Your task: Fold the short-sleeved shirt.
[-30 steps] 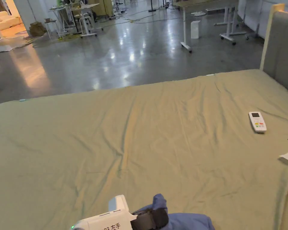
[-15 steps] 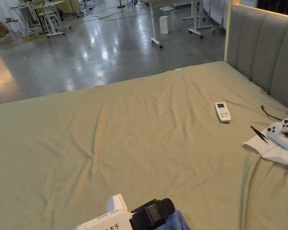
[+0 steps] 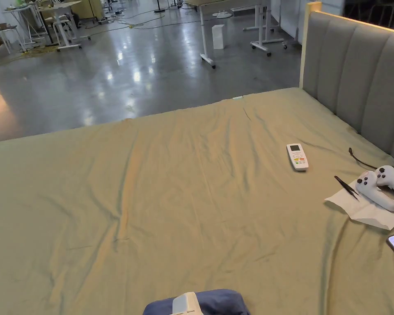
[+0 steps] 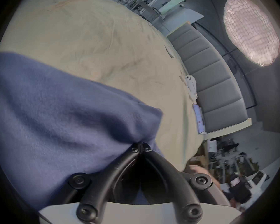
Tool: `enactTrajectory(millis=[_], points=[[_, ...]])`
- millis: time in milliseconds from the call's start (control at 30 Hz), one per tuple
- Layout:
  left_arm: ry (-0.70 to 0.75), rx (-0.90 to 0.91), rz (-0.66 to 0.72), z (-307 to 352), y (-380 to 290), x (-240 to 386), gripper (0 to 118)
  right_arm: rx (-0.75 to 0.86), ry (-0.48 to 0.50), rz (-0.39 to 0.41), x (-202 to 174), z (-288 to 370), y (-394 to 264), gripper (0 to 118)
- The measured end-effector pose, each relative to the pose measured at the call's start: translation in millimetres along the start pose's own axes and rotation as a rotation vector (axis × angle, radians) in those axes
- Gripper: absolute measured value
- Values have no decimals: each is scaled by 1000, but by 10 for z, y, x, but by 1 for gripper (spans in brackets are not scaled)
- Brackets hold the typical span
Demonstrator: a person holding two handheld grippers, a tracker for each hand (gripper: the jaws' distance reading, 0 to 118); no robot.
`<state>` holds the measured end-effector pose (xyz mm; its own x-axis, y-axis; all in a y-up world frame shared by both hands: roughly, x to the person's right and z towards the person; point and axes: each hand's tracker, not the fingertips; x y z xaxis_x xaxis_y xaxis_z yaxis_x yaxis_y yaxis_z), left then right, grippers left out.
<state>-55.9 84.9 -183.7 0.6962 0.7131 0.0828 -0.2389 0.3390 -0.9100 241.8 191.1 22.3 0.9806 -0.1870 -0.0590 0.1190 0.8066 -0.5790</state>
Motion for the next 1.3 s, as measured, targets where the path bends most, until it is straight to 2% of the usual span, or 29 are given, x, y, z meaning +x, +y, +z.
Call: enactTrajectory(millis=[100,200,300,400,467,533,567,600,633,667,700,733,767,800,900,1000,1100,1133,1167,1233,1300], points=[[-193,121,-12,485,81,69,0,-16,52,23,-112,-145,70,0],[-154,222,-110,1083,85,86,0,-70,128,-16,-263,-411,163,0],[-121,277,-148,1605,-24,-39,0,-170,263,-70,-471,-839,311,0],[-150,340,-131,1994,-165,-236,0,-237,361,-35,-760,-1328,419,0],[-118,381,-106,2152,-287,-403,1,-292,382,-100,-825,-1649,422,0],[-84,385,-76,2238,-348,-548,4,-365,364,-135,-845,-1915,408,0],[-61,387,-43,2239,-372,-565,14,-440,336,-72,-862,-2066,362,0],[-51,382,-14,2249,-391,-632,32,-515,286,1,-889,-2175,321,0],[-37,373,24,2238,-403,-711,65,-534,231,96,-895,-2256,227,0],[-39,352,31,2210,-407,-783,94,-487,297,111,-845,-2276,148,0],[-48,334,26,2168,-390,-856,112,-435,332,70,-793,-2251,151,0],[-50,320,26,2132,-389,-899,118,-456,316,-14,-712,-2186,137,0],[-52,306,25,2098,-378,-937,118,-470,302,-97,-676,-2170,147,0],[-54,277,31,2041,-351,-963,118,-482,299,-125,-662,-2185,140,0],[-81,228,55,1745,-204,-1105,118,-474,317,-89,-606,-2255,70,0],[-150,136,89,1417,-38,-1302,118,-477,323,-131,-565,-2273,55,0],[-122,80,161,1166,34,-1405,110,-474,326,-131,-557,-2270,45,0],[-168,101,159,1159,48,-1399,103,-470,321,-133,-591,-2228,46,0],[-218,119,178,1147,72,-1377,90,-468,319,-132,-594,-2223,41,0],[-221,118,222,1028,119,-1442,72,-462,318,-133,-590,-2215,29,0],[-117,99,141,906,106,-1383,38,-458,319,-138,-571,-2207,57,0]])
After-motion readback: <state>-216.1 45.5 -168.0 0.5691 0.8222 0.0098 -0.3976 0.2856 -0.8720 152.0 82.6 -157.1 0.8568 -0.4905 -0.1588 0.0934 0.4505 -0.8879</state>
